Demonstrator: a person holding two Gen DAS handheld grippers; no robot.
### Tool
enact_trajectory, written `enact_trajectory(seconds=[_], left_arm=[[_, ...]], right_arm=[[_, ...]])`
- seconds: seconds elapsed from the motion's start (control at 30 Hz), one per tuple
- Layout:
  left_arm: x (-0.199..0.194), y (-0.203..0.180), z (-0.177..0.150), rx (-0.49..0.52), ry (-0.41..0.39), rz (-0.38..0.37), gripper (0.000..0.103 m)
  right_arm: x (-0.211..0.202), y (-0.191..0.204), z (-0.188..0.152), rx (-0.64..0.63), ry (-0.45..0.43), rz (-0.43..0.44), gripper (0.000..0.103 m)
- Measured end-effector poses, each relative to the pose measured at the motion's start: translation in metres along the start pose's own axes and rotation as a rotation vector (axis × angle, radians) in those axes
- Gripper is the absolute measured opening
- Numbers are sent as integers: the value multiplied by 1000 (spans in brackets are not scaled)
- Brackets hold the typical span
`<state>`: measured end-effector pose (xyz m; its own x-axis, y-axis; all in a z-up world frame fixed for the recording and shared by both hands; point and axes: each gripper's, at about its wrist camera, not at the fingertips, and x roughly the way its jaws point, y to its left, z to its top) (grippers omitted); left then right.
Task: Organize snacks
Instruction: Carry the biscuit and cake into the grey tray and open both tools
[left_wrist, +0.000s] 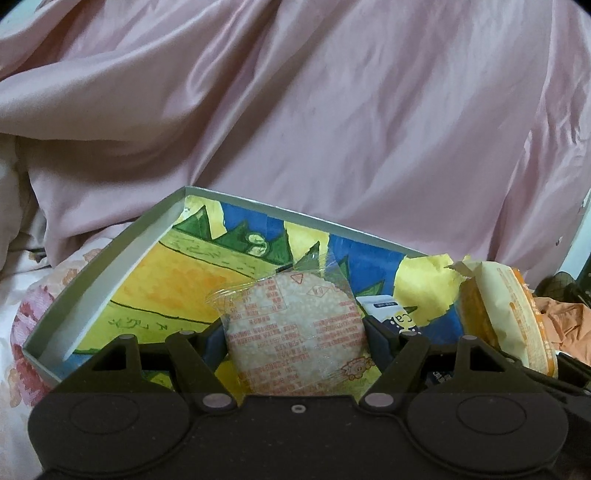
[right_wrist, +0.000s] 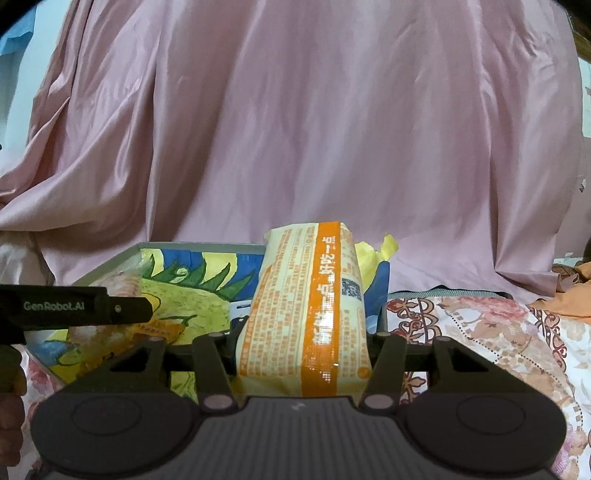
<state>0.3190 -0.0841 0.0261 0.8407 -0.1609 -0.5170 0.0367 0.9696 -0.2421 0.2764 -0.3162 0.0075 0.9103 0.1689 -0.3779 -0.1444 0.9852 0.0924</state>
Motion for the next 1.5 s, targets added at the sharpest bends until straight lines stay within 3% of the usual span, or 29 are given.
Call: enact_trajectory(seconds=[0.63, 0.83, 0.97, 1.1, 1.23, 1.5], left_arm=[[8, 3, -2, -21, 41, 20, 76], [3, 3, 0, -38, 47, 23, 82], [-11, 5, 2, -60, 16, 23, 90], [-30, 9, 2, -82, -24, 37, 99], [-56, 14, 1, -75, -74, 50, 102], [-115, 22, -13, -36, -156, 71, 102]], right_arm=[[3, 3, -1, -24, 23, -11, 57], [2, 1, -1, -16, 18, -7, 68], [-8, 3, -1, -29, -16, -3, 83], [-25, 5, 1, -37, -68, -10, 88], [-48, 8, 2, -26, -120, -23, 99], [-97, 23, -5, -11, -180, -16, 103]])
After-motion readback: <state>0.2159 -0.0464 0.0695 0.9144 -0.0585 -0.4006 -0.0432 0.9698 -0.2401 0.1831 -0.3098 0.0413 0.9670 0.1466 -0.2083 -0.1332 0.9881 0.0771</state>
